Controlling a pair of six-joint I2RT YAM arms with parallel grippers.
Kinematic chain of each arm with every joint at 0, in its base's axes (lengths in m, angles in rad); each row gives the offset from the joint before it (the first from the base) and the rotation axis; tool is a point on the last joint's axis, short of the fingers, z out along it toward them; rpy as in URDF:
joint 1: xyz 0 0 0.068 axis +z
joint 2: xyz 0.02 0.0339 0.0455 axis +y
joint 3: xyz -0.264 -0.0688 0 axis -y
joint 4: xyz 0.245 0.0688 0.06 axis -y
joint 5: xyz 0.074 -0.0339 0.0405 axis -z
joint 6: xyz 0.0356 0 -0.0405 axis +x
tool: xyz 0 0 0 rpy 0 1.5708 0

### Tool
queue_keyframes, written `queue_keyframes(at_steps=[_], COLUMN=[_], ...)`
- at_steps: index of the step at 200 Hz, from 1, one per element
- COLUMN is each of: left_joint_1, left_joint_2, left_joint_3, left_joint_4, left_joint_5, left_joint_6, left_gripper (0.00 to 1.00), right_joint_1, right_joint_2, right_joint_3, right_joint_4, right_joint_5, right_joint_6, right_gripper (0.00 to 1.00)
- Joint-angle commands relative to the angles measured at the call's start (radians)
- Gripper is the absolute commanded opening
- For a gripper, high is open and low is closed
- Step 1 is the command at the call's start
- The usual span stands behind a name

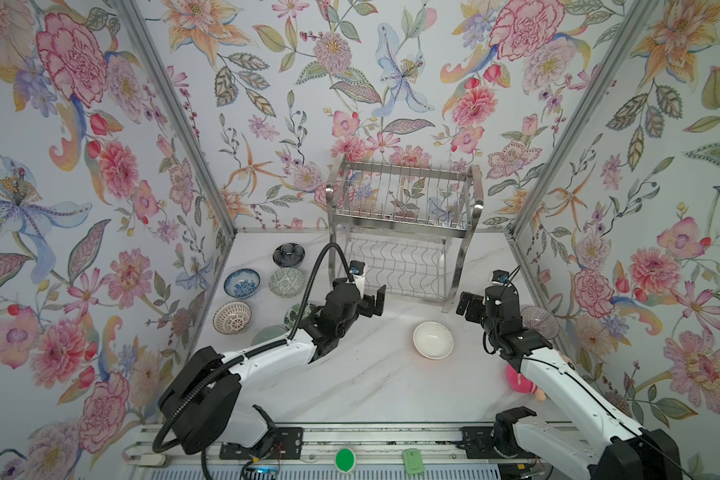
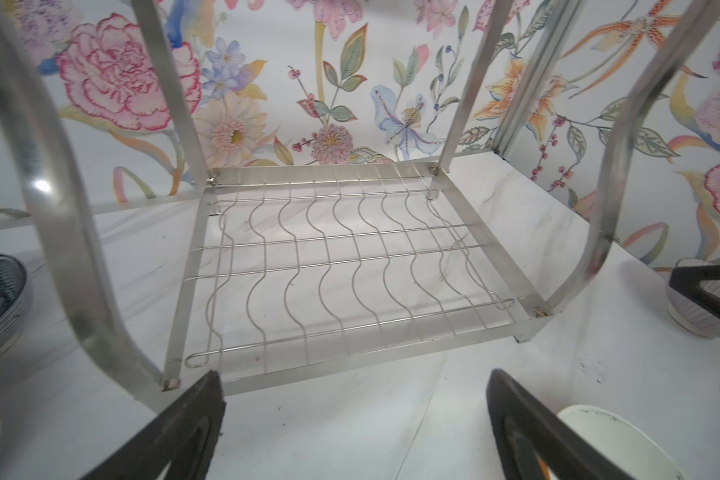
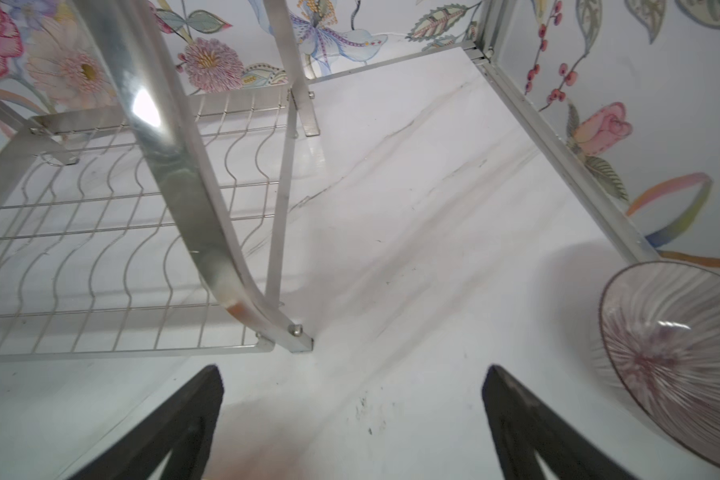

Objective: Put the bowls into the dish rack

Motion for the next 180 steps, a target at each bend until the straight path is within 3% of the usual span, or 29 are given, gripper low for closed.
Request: queue_keyframes(at_steps=[1, 45, 86, 124, 180], left_joint_1=[-0.065, -0.144, -0.164, -0.167, -0.167], left_joint_2=[0.054, 0.161, 0.231, 0.307, 0.353], left_joint_3=[0.059, 0.163, 0.224, 0.277, 0.303], left_joint_4=[0.040, 0.064, 0.122, 0.150, 0.125], left_joint_5=[-0.061, -0.103, -0.088, -0.104, -0.047], left_joint_6=[0.131, 0.301, 0.371, 0.333, 0.310], left_gripper=[0.99, 0.99, 0.99, 0.99, 0.99], right_joint_1=[-0.030, -0.147, -0.347, -0.432, -0.466], right_joint_2=[-0.007, -0.002, 0.043, 0.116, 0.191], right_joint_3=[0.047, 0.099, 0.098, 0.089, 0.075], right_joint_4=[-0.156, -0.233, -0.207, -0.130, -0.046], right_joint_5=[0.150, 0.083, -0.011, -0.102, -0.080], right_joint_6=[0.041, 0.099, 0.083, 0.063, 0.080], right_gripper=[1.00, 0.99, 0.99, 0.99, 0.99])
